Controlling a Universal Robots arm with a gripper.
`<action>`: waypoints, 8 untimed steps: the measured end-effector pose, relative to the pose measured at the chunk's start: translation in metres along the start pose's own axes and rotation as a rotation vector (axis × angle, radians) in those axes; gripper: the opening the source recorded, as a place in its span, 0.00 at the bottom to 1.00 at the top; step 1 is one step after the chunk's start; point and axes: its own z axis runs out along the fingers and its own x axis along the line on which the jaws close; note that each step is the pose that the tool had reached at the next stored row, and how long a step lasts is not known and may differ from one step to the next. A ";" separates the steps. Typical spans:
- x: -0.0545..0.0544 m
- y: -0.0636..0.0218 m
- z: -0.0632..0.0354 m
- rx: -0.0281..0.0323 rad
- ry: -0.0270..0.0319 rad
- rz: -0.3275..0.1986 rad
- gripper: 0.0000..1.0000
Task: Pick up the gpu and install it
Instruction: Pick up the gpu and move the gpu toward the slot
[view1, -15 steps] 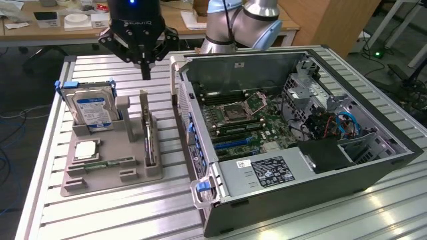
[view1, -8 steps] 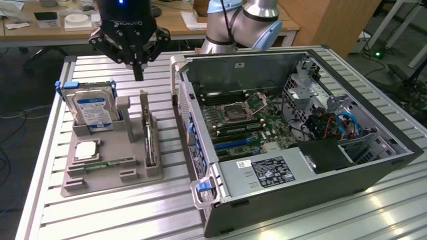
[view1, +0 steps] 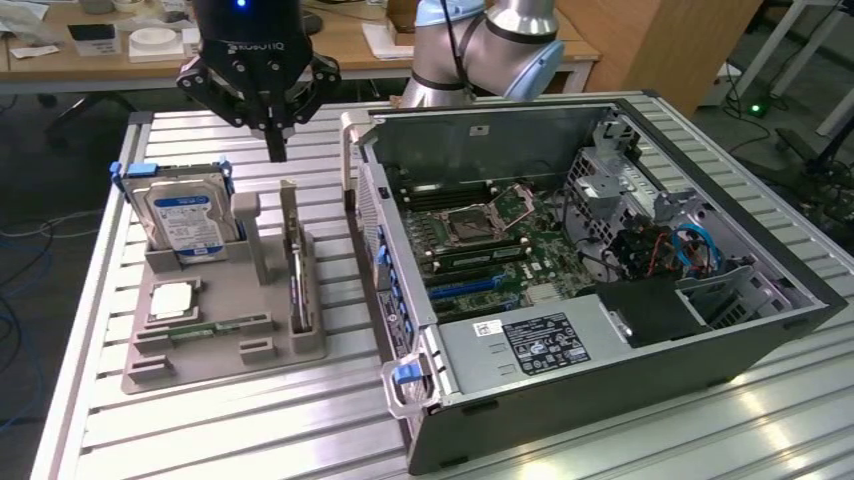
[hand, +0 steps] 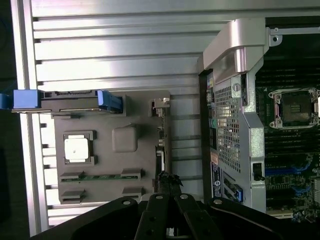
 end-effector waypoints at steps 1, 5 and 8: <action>0.000 0.0000 0.0000 0.0000 0.0000 0.000 0.11; 0.000 0.0000 0.0000 0.0000 0.0000 0.000 0.11; 0.000 0.0000 0.0000 0.0000 0.0000 0.000 0.17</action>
